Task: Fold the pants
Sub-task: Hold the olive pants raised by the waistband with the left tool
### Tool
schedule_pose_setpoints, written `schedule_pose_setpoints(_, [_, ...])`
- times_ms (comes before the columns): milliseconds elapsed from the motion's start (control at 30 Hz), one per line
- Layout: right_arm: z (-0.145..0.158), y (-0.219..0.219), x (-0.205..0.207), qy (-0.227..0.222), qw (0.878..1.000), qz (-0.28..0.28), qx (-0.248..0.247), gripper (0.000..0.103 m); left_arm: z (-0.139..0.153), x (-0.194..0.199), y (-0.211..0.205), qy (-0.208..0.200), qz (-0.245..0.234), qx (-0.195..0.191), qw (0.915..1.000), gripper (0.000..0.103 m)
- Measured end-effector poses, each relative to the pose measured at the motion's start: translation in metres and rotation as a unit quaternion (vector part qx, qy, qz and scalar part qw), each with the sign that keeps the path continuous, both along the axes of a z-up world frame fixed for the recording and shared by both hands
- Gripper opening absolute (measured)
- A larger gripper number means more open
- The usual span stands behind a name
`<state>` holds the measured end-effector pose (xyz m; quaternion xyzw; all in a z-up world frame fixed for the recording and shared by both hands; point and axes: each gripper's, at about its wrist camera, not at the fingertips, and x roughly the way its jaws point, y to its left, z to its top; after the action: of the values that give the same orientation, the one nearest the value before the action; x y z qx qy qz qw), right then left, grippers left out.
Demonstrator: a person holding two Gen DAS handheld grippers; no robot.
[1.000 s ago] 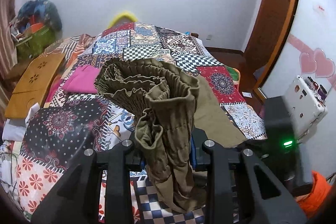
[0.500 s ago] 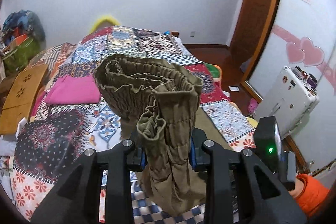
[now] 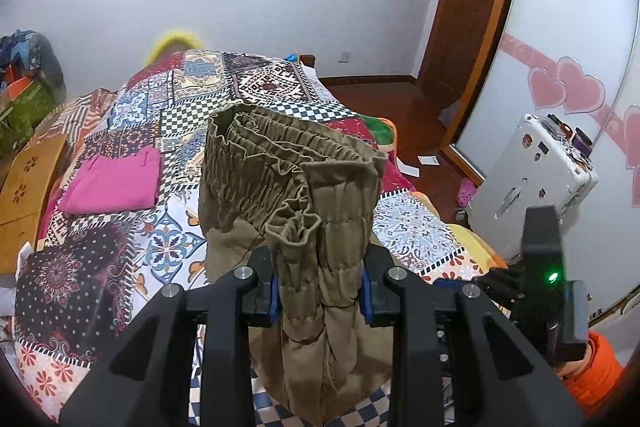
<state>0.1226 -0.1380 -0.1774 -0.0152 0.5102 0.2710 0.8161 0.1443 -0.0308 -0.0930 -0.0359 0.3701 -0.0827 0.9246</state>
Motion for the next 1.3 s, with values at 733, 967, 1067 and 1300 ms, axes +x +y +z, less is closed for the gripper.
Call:
schedule_pose_setpoints(733, [-0.014, -0.015, -0.001, 0.026, 0.999, -0.018, 0.036, 0.065, -0.023, 0.043, -0.062, 0.044, -0.064, -0.009, 0.997, 0.028])
schedule_pose_setpoints(967, [-0.002, -0.03, -0.012, -0.006, 0.999, -0.042, 0.011, 0.064, -0.036, 0.046, -0.081, 0.056, -0.087, 0.007, 0.9946, 0.028])
schedule_pose_setpoints(1067, [0.002, -0.044, -0.012, -0.01, 0.998, -0.059, 0.012, 0.064, -0.042, 0.05, -0.086, 0.066, -0.092, 0.007, 0.9936, 0.028])
schedule_pose_setpoints(1300, [-0.035, -0.047, -0.004, 0.027, 0.998, -0.064, -0.006, 0.065, -0.057, 0.058, -0.094, 0.088, -0.101, 0.001, 0.991, 0.028])
